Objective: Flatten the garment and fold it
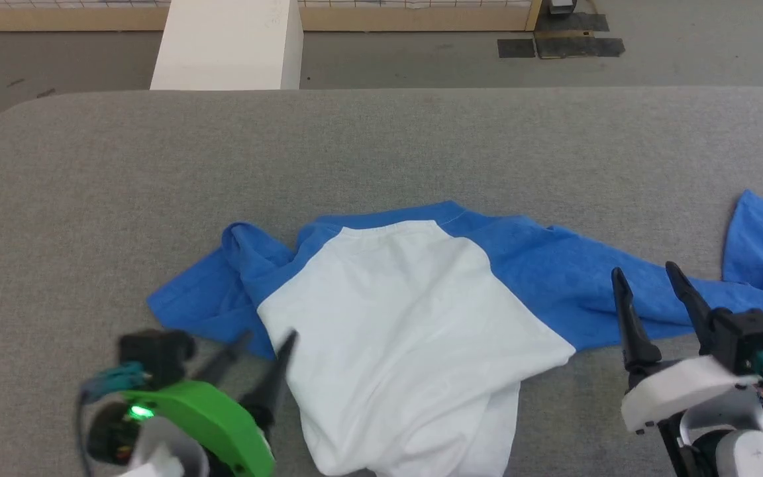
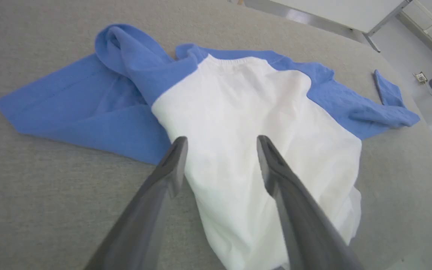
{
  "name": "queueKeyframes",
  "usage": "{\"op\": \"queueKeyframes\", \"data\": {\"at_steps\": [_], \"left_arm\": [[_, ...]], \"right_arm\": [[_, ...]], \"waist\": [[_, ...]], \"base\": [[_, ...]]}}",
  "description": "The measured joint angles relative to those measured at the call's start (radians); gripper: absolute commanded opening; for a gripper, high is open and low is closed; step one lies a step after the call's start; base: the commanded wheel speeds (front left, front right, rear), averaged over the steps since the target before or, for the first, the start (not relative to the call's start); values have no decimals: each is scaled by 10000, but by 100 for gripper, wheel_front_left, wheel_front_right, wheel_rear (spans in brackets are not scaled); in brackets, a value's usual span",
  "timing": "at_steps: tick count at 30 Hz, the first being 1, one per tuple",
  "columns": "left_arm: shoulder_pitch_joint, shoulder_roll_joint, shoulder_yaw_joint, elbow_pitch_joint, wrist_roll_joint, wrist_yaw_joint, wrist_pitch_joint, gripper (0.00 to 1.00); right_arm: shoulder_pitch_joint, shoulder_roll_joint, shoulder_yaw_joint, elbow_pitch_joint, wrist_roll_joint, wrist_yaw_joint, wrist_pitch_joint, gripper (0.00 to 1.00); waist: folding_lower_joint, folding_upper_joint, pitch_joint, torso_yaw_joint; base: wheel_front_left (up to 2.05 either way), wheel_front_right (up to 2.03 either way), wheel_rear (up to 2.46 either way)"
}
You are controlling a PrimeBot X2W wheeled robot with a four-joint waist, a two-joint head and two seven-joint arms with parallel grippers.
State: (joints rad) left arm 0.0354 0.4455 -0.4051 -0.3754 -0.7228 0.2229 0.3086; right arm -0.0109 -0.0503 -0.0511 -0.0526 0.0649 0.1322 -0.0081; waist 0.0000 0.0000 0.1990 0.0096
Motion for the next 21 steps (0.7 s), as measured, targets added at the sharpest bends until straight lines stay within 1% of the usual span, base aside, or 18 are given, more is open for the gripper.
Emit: {"op": "queueKeyframes", "data": {"at_steps": [2, 4, 8, 10, 13, 17, 21], "left_arm": [[-71, -253, 585, 182, 153, 42, -1175, 100], [-328, -466, 1070, 675, 629, 67, -2560, 100], [-915, -725, 1432, 2134, 1427, 23, -4587, 100], [-1244, -945, 1469, 2736, 1647, -21, -5212, 100], [-1695, -1212, 1381, 3325, 2130, -155, -5524, 100], [-2185, -1595, 1400, 3983, 2336, -629, -5616, 100], [-2477, -2019, 1655, 4197, 2681, -999, -5626, 100]], "right_arm": [[-301, -21, -167, 276, -297, 0, 518, 100], [-782, -132, -309, 648, -522, 0, 1170, 100], [-1876, -652, -249, 1695, -667, 0, 2577, 100], [-2406, -961, -90, 2174, -648, 0, 3037, 100], [-3296, -1402, 464, 2798, -426, 0, 3452, 100], [-4299, -2019, 1574, 3616, 155, 0, 4027, 100], [-4906, -2623, 2610, 4297, 690, 0, 4773, 100]], "waist": [[0, 0, 38, 52], [0, 0, 107, 129], [0, 0, 302, 276], [0, 0, 417, 354], [0, 0, 630, 460], [0, 0, 955, 602], [0, 0, 1254, 775]], "base": [[0, 0, 0], [0, 0, 0], [0, 0, 0], [0, 0, 0], [0, 0, 0], [0, 0, 0], [0, 0, 0]]}}
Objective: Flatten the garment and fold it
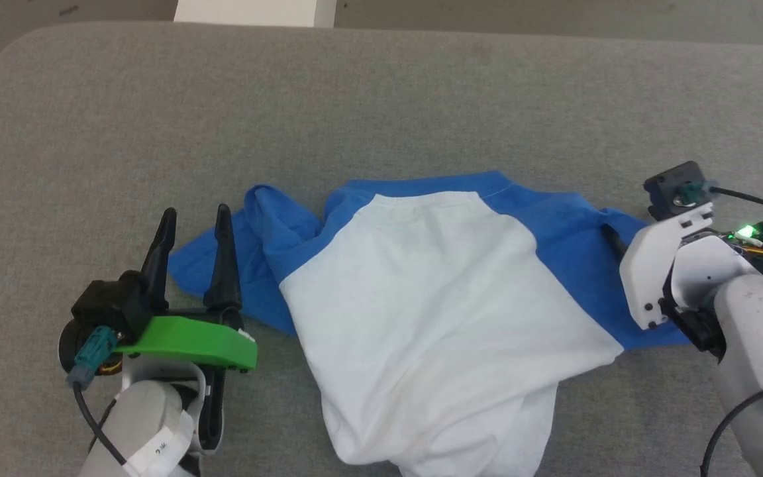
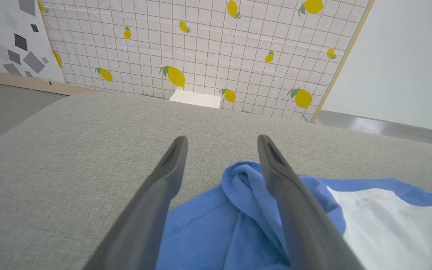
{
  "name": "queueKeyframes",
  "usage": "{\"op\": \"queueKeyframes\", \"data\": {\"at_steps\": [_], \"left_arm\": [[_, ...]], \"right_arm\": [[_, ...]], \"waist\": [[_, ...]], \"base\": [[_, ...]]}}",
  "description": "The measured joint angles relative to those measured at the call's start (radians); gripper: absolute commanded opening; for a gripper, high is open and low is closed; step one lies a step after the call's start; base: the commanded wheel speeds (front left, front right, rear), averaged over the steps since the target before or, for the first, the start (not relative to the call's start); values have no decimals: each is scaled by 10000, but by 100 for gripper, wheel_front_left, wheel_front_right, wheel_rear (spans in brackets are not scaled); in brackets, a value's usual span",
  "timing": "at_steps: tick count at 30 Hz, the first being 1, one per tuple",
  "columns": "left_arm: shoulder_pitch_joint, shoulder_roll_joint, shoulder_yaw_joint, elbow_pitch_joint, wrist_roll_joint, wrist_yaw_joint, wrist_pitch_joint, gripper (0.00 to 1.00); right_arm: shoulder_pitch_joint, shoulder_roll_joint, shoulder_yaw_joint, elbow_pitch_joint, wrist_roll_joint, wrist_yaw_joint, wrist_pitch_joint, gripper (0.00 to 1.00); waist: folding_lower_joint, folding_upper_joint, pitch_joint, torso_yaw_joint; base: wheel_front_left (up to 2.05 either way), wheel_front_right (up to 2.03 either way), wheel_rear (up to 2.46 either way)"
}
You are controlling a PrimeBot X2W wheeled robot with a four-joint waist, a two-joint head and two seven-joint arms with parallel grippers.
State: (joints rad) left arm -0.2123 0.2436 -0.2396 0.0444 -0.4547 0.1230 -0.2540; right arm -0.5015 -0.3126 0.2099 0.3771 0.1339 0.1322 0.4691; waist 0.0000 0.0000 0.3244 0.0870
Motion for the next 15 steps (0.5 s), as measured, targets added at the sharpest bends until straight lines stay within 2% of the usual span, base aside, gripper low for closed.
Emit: {"op": "queueKeyframes", "data": {"at_steps": [3, 5, 6, 9, 11, 15], "left_arm": [[-49, -293, 222, 119, 142, -265, -2, 100], [-49, -428, 372, 188, 357, -420, -2, 100], [-47, -502, 437, 240, 456, -502, -2, 100], [-31, -663, 658, 378, 614, -704, -2, 100], [-17, -729, 763, 422, 694, -779, -4, 100], [73, -740, 905, 594, 1007, -936, -29, 100]], "right_arm": [[-382, -378, 765, 209, 723, -6, 489, 100], [-616, -583, 1076, 295, 1292, -10, 951, 45], [-702, -702, 1218, 314, 1557, -10, 1227, 0], [-736, -932, 1407, 196, 1996, -2, 1747, 0], [-594, -1152, 1340, 38, 1864, 6, 1676, 0], [168, -1536, 155, -209, 1060, 4, 1277, 0]], "waist": [[0, 0, 151, 148], [0, 0, 210, 233], [0, 0, 222, 269], [0, 0, 141, 309], [0, 0, 41, 296], [0, 0, -227, 176]], "base": [[0, 0, 0], [0, 0, 0], [0, 0, 0], [0, 0, 0], [0, 0, 0], [0, 0, 0]]}}
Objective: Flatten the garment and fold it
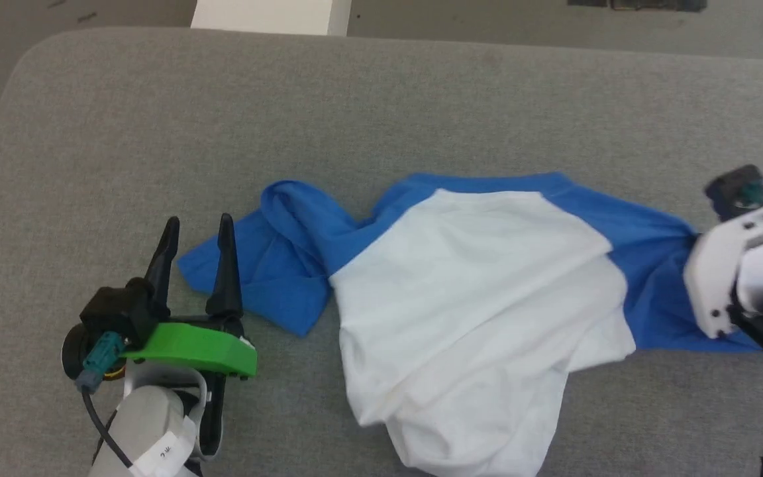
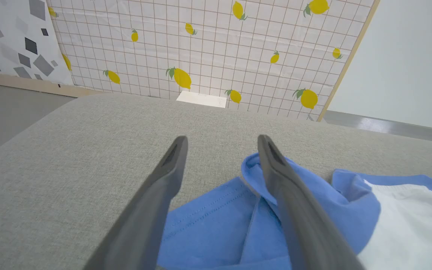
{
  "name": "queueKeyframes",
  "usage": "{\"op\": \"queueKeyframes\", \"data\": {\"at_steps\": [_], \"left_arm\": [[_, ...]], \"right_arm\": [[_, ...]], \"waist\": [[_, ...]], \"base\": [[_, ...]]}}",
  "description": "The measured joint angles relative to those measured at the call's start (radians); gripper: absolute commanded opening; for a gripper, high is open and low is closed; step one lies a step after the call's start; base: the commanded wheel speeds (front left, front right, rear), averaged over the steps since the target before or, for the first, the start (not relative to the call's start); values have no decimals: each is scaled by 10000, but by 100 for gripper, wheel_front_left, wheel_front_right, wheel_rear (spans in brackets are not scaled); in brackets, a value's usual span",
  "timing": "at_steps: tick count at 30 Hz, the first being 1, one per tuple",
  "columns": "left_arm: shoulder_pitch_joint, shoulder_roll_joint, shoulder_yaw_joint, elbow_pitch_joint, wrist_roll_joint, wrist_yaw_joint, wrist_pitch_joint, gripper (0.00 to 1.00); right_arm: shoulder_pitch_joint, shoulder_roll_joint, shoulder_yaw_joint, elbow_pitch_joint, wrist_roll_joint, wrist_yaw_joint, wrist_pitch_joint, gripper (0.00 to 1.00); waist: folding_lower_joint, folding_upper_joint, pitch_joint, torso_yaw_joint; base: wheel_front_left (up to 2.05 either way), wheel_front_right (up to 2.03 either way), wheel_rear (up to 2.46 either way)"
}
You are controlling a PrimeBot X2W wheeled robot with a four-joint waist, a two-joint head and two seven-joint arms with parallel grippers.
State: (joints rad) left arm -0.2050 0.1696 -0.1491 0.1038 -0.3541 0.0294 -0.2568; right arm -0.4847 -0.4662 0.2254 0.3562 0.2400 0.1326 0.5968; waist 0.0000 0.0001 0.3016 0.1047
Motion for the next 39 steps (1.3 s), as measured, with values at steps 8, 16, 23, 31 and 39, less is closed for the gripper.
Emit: {"op": "queueKeyframes", "data": {"at_steps": [8, 16, 23, 31, 39], "left_arm": [[-571, 807, -472, 238, 201, -924, 846, 100], [-4138, 3317, -3308, 211, -1237, -1534, 4932, 100], [-6529, 5216, -6786, 140, -3626, -1538, 7426, 100], [-7779, 6253, -9112, 314, -4999, -1565, 8259, 100], [-8887, 6767, -10657, 654, -5672, -1592, 9666, 100]], "right_arm": [[1094, 389, -1158, -1396, -564, 0, -249, 0], [1113, 844, -1089, -2330, -654, 0, -205, 0], [653, 1175, -813, -2598, -688, 0, -257, 0], [328, 1325, -428, -2679, -725, 0, -531, 0], [161, 1453, -121, -2721, -713, 0, -706, 0]], "waist": [[0, 0, -308, -618], [0, 0, 68, -1269], [1, 0, 628, -1878], [1, 0, 1136, -2564], [0, 0, 1502, -3048]], "base": [[0, 0, 0], [0, 0, 0], [0, 0, 0], [0, 0, 0], [0, 0, 0]]}}
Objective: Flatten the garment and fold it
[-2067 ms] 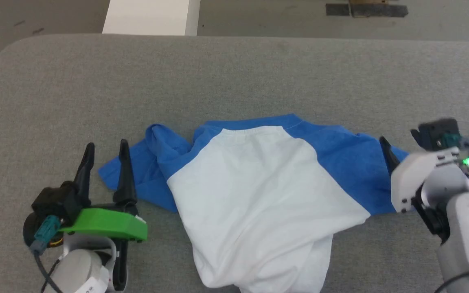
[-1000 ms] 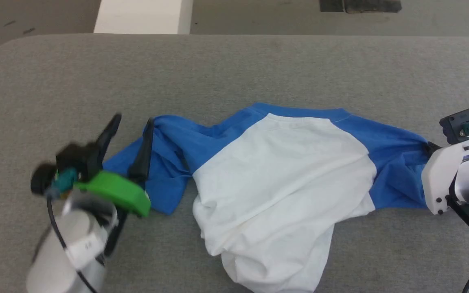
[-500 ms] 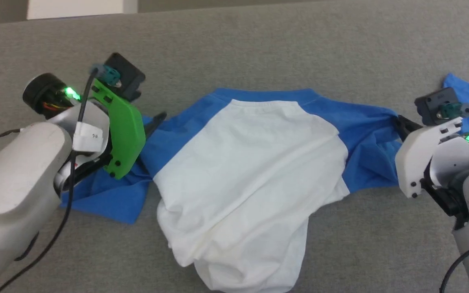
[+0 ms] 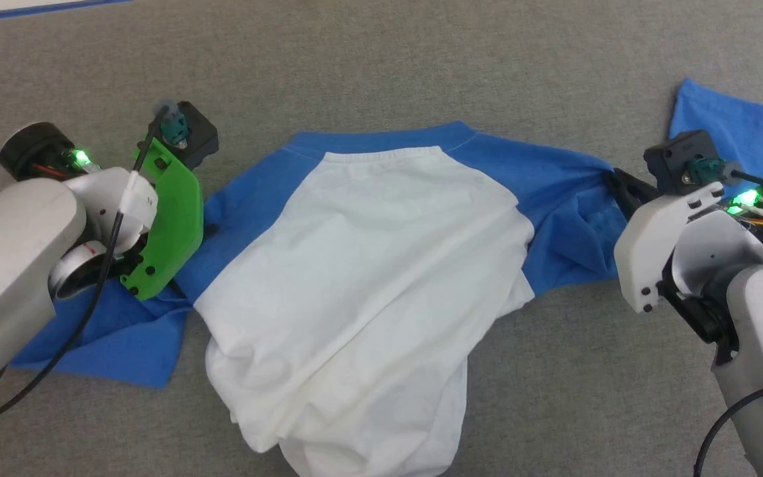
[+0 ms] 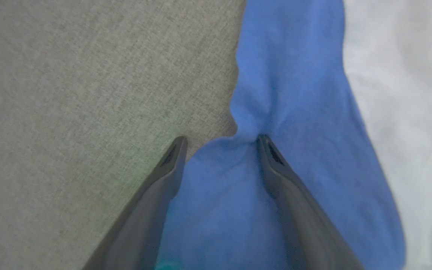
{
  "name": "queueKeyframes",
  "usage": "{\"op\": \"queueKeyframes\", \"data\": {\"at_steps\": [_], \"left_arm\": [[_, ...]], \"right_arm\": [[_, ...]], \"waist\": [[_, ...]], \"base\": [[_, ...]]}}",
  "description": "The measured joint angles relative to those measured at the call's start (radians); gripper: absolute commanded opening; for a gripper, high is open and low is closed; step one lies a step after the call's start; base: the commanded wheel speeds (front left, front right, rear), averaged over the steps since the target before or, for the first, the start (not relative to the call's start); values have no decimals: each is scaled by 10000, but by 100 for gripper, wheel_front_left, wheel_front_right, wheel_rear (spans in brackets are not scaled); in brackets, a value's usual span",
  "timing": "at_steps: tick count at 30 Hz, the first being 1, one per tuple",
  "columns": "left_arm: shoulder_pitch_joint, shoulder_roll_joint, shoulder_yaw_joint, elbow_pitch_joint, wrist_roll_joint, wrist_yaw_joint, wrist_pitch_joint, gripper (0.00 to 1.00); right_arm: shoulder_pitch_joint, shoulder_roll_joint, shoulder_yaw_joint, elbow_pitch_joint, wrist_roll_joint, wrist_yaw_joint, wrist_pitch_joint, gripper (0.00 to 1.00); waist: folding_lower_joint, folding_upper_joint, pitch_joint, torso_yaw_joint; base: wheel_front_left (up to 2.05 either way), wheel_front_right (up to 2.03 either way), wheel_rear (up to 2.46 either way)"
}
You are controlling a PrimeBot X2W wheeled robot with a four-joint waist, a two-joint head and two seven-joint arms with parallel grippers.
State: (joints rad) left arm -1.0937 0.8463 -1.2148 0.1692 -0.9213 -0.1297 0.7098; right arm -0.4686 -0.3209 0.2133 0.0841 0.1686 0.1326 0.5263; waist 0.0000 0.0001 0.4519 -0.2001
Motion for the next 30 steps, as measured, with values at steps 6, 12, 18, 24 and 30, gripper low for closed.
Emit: {"op": "queueKeyframes", "data": {"at_steps": [6, 12, 18, 24, 30], "left_arm": [[-411, 125, -228, -422, -662, -13, 1457, 0], [-795, 178, -313, -454, -623, -15, 2, 0], [-2226, 163, 17, 234, 500, -15, -1969, 0], [-3580, -19, 738, 1327, 1528, 127, -3463, 0], [-4614, -257, 1726, 2182, 1931, 1081, -4752, 0]], "right_arm": [[-260, 2, 169, -42, 63, 0, -2, 0], [-1088, -387, 548, -217, 65, 0, 59, 0], [-2915, -1197, 930, -238, 50, 0, 293, 0], [-5291, -1745, 1452, 456, -25, 0, 274, 0], [-7765, -1787, 1607, 1714, -276, 2, -268, 0]], "waist": [[0, 0, 177, -122], [1, 0, 301, 36], [1, 0, 411, 308], [1, 0, 626, 556], [0, 0, 991, 748]], "base": [[0, 0, 0], [0, 0, 0], [0, 0, 0], [0, 0, 0], [0, 0, 0]]}}
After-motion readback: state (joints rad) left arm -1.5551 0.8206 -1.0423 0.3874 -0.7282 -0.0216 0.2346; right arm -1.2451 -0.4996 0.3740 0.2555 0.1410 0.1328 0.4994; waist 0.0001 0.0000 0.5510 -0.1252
